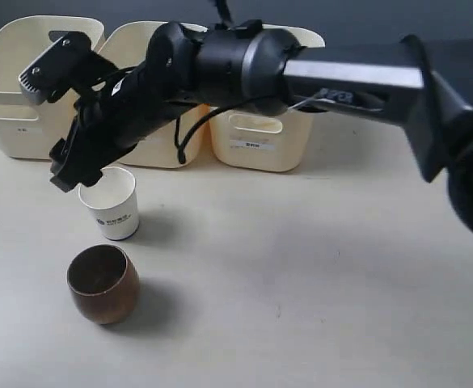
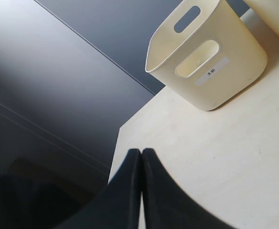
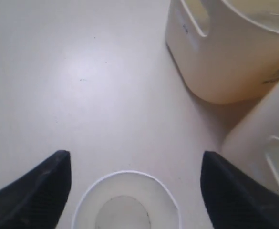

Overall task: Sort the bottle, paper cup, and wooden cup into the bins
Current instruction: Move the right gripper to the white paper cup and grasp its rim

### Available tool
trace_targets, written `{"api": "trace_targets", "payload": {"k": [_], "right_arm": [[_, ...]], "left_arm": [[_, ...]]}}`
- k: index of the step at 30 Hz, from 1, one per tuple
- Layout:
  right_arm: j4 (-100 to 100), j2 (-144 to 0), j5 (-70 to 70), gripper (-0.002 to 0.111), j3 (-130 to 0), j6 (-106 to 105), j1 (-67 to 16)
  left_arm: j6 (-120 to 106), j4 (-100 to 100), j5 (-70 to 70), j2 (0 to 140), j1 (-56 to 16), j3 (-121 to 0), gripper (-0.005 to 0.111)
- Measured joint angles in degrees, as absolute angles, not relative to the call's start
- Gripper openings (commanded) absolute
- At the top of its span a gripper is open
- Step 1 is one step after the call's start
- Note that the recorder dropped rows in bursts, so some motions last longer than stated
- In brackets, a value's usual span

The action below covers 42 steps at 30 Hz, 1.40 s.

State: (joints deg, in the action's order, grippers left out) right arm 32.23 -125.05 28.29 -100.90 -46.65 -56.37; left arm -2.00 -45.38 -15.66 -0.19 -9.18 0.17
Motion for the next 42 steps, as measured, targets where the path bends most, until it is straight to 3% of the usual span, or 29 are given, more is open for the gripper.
{"api": "trace_targets", "payload": {"k": [12, 42], "right_arm": [[31.39, -132.07, 32.39, 0.072, -106.39, -42.77, -57.89], [22.35, -126.87, 39.53, 0.072, -104.46, -29.96, -58.68]], "left_arm": [[-2.0, -45.38, -15.66, -0.19, -9.18, 0.17, 0.0], [-2.0, -45.38, -15.66, -0.19, -9.18, 0.17, 0.0]]}}
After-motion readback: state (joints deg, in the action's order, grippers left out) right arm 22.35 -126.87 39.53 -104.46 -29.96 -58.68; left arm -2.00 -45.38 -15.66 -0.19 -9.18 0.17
